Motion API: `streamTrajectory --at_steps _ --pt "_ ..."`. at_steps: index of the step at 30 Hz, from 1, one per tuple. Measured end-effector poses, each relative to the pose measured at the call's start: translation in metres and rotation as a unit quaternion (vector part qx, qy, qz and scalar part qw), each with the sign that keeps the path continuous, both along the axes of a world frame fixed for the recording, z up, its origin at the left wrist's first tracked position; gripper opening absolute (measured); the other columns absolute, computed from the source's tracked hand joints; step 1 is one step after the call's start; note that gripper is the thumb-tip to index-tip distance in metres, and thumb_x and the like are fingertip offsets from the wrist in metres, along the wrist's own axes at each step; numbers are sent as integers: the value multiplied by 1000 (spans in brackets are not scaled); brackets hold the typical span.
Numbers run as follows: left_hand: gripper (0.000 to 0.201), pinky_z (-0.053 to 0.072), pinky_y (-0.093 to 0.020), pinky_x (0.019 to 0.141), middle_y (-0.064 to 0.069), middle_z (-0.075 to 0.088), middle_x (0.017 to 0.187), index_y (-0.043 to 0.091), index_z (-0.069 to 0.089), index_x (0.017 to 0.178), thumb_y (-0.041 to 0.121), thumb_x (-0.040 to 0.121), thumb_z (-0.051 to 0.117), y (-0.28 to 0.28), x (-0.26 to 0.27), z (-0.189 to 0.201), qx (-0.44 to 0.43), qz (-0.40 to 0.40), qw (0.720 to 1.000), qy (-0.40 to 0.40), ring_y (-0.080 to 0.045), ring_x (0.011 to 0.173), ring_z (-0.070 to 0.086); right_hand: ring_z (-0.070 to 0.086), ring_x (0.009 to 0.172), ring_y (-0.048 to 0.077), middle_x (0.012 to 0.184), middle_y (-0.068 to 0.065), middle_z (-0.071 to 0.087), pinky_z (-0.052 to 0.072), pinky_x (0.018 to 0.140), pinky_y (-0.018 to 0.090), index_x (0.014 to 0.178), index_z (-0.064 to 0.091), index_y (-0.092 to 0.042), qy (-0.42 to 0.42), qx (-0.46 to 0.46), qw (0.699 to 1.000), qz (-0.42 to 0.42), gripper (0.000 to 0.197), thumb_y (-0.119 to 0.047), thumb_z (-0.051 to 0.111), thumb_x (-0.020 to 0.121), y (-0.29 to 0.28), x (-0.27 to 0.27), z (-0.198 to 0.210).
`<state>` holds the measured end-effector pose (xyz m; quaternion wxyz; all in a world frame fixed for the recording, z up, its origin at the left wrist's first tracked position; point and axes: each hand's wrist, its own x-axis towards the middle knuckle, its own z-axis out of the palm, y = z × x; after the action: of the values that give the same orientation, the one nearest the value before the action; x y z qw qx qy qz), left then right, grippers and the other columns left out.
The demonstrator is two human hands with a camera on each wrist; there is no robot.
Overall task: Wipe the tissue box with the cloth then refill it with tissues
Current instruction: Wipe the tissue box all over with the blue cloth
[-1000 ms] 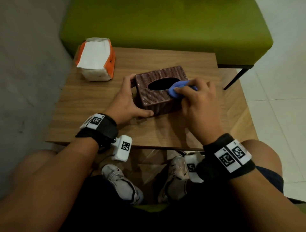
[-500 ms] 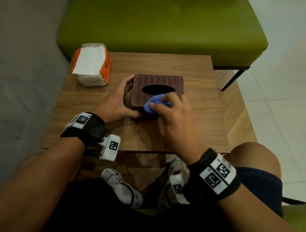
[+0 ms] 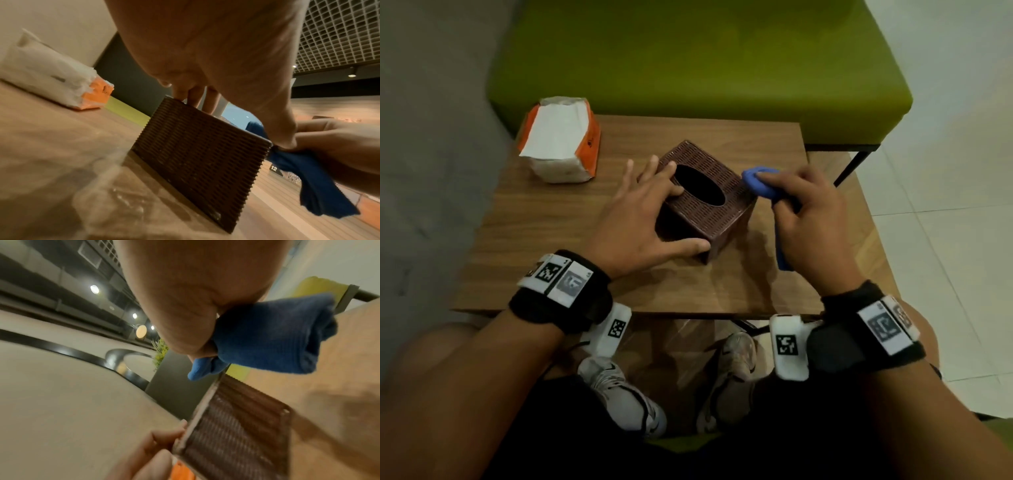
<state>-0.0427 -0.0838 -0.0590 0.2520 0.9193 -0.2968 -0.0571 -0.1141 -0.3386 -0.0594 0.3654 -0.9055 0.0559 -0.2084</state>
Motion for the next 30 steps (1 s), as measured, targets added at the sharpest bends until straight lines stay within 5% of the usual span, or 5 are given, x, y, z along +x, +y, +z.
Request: streamTrajectory --at_steps 5,15,19,23,30 --pt "153 -1 -39 135 -2 8 179 7 16 169 95 56 71 -7 10 -10 56 -4 998 -29 -15 165 -6 58 113 24 126 7 59 49 97 36 136 71 -16 20 -55 995 82 44 -1 59 97 8 -5 -25" --pt "109 17 -53 134 -18 39 169 -3 53 137 72 62 80 -6 23 -40 -18 -18 996 -91 -36 161 29 56 116 33 133 20 54 54 86 40 143 63 -10 1 -174 976 133 49 -3 67 94 61 -24 -37" --pt "107 17 -51 134 -16 40 168 0 53 136 67 61 90 -6 23 -41 -20 -15 995 -98 -33 161 30 55 114 32 127 18 54 53 87 42 137 67 -8 -12 -106 994 4 38 -9 58 100 49 -8 -33" --pt "82 22 -57 131 -19 44 165 -3 57 131 58 78 71 -6 24 -46 -72 -15 993 -94 -36 159 34 55 104 32 121 17 56 53 78 43 141 64 -9 -6 -177 976 125 46 0 66 95 96 -26 -35" --pt "106 15 -50 134 -13 40 168 2 52 135 62 59 94 -6 24 -44 -47 -16 995 -83 -31 161 30 54 106 28 122 15 55 53 80 44 138 66 -11 -7 -134 991 -6 39 -7 58 100 57 -11 -30"
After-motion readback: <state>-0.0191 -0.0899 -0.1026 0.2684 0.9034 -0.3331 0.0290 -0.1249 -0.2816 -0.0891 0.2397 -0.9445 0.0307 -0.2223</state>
